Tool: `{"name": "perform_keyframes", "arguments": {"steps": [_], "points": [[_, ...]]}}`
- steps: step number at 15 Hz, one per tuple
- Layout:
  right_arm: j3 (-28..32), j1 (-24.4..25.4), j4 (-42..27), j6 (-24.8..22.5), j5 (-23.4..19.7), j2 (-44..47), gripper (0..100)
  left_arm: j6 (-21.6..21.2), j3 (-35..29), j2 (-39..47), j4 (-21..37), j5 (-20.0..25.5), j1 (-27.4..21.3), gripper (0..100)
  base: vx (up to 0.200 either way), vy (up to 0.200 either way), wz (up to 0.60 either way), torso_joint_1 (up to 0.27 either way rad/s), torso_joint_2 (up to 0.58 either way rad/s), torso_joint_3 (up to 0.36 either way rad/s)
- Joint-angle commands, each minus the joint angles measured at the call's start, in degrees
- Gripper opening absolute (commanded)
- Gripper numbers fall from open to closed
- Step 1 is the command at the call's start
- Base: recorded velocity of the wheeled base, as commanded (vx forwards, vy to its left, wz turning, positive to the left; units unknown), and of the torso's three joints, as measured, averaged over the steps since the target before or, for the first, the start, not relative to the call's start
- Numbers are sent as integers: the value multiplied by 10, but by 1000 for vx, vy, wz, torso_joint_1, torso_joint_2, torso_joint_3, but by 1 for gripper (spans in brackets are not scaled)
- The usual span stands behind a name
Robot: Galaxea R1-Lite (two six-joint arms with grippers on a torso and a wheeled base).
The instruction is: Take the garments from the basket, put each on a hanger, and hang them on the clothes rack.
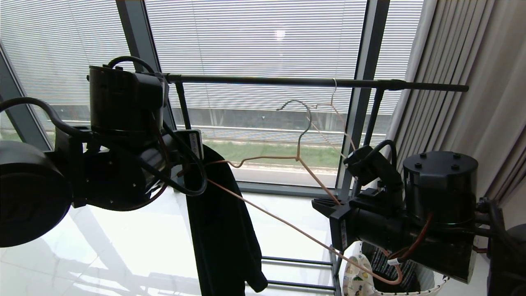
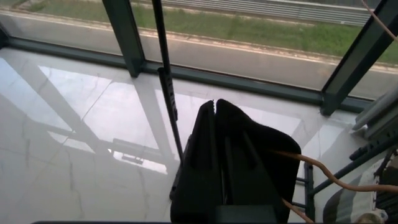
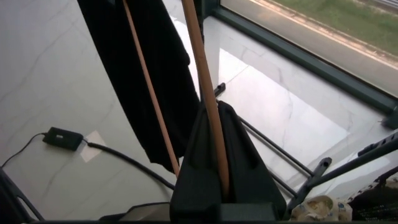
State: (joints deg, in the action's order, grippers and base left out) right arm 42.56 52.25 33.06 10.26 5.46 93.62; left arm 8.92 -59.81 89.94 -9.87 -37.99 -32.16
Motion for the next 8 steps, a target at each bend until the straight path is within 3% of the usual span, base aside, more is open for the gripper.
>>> {"name": "perform_keyframes", "arguments": {"steps": [1,4,8], "points": [[1,0,1,-1,0,2,0,0,1,1,1,-1,-1,0,0,0,0,0,0,0],[5,0,1,-4,0,3,0,-22,0,4,1,-1,-4,0,0,0,0,0,0,0],[47,7,2,-7,3,39,0,-19,-1,10,1,0,-62,0,0,0,0,0,0,0]]}}
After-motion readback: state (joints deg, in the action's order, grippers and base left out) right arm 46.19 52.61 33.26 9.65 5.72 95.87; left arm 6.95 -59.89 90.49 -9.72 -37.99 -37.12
